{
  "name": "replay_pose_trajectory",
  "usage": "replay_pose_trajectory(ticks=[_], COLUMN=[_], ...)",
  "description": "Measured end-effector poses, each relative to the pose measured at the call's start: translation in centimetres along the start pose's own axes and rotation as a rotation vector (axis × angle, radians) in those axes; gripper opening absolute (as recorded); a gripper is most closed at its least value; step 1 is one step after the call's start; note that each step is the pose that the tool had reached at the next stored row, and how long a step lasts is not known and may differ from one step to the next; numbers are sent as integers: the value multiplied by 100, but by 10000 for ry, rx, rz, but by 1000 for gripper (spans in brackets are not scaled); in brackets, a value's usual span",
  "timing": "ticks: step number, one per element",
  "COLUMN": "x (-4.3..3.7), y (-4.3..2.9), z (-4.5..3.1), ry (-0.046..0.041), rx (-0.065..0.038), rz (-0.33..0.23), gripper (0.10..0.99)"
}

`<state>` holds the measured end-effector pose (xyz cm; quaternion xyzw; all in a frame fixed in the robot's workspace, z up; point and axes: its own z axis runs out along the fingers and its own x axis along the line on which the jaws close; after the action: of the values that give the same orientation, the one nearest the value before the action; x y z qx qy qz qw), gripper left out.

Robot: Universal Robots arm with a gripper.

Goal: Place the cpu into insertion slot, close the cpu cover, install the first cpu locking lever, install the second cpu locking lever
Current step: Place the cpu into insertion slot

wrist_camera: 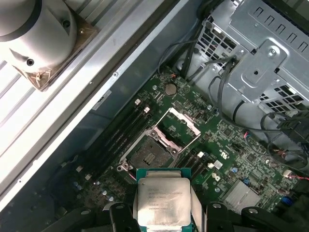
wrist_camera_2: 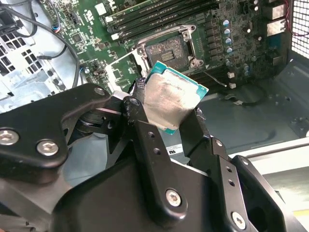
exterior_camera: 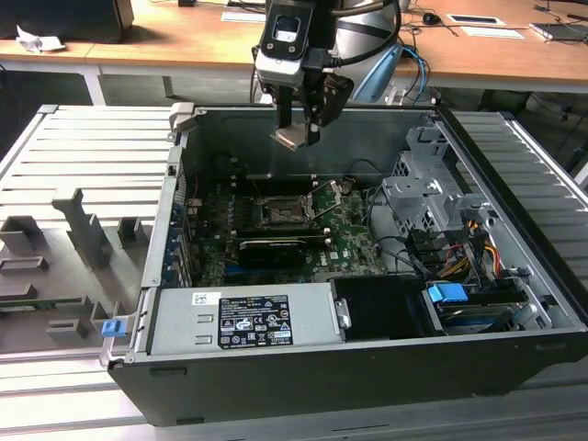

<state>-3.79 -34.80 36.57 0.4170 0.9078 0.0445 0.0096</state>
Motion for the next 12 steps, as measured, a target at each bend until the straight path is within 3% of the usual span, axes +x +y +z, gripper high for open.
replay_pose_trajectory(ticks=[12], x=[-1], y=[-3], z=[31], ry=[-4], rx=[2], rz=[79], gripper=[529])
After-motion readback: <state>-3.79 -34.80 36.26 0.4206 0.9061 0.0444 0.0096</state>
